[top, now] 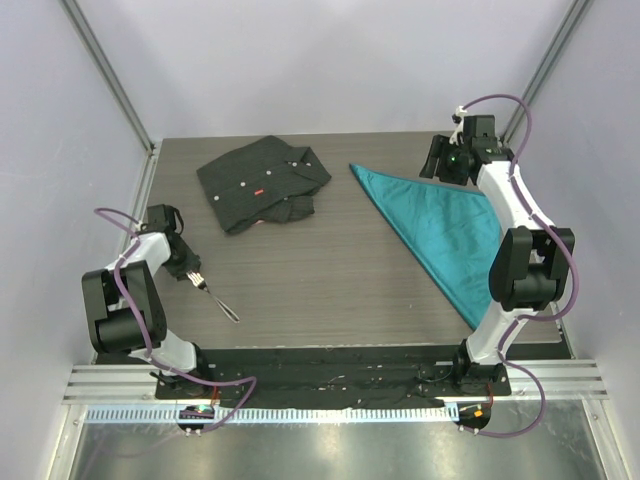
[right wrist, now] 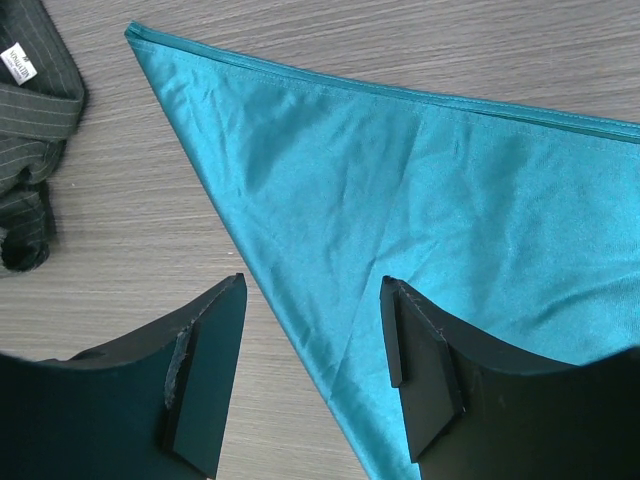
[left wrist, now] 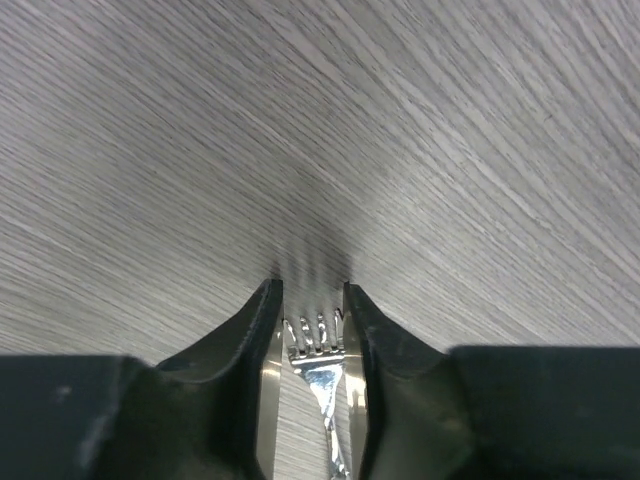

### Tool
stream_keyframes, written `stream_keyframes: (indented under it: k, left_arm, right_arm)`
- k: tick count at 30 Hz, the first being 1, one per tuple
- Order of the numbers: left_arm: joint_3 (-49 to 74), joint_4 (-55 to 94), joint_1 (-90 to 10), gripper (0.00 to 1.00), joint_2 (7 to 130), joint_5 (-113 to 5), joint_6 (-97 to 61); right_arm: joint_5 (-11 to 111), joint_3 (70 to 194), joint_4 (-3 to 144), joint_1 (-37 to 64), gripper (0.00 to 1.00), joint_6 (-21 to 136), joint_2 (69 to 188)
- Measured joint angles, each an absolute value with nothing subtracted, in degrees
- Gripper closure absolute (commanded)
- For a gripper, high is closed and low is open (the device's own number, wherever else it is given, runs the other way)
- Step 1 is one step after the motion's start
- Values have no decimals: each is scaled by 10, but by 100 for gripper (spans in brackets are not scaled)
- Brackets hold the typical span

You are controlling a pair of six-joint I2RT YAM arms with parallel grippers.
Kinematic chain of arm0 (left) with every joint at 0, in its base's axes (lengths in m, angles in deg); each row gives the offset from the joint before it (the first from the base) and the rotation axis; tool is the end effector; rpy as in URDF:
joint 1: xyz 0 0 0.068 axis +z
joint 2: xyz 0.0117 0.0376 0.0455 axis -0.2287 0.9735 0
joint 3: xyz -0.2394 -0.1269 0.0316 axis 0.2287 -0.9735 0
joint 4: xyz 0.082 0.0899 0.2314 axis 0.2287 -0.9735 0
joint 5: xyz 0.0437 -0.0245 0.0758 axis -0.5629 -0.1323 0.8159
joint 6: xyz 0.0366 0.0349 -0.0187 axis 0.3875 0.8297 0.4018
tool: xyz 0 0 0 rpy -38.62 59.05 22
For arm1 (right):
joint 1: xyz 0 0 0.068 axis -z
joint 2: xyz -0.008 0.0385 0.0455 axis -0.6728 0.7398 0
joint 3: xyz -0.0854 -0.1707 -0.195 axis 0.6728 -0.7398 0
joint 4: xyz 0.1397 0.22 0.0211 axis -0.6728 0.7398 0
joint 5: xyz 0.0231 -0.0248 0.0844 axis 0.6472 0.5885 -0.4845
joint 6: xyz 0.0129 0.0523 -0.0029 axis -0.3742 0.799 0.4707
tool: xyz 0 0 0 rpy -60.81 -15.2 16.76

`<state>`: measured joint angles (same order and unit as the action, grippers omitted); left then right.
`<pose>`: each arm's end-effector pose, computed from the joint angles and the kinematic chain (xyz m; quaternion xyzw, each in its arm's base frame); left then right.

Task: Fold the napkin, place the utensils inside, and roll it up
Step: Grab a utensil with the left arm

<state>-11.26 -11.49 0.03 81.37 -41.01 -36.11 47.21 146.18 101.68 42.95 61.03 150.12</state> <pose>0.2699 0.0668 0.1644 -0.3663 0.9112 0.0160 0.1880 0.4071 0.0015 0.2985 0.0546 0.9179 0.1147 0.3760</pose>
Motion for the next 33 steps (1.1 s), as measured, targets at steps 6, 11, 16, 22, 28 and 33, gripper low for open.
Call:
stream_keyframes:
  k: [6,11,16,22,28,33]
  left_arm:
    - [-113,-119,0,89,814,-423,-360]
    - [-112,-119,-8,100,814,-442,-360]
    - [-112,-119,-16,100,814,-476,-362]
    - [-112,-119,-23,100,799,-518,-379]
    - [-102,-117,-43,100,790,-547,-414]
    - [-74,-107,-74,100,795,-573,-444]
  right_arm:
    - [472,1462,1017,426,36,611,1501]
    - [473,1462,1017,410,36,611,1501]
    - [475,1462,1017,374,36,611,1501]
    - [481,1463,1019,292,36,611,1501]
    - [485,1464,1016,182,37,611,1504]
    - [485,1469,1001,52,37,611,1518]
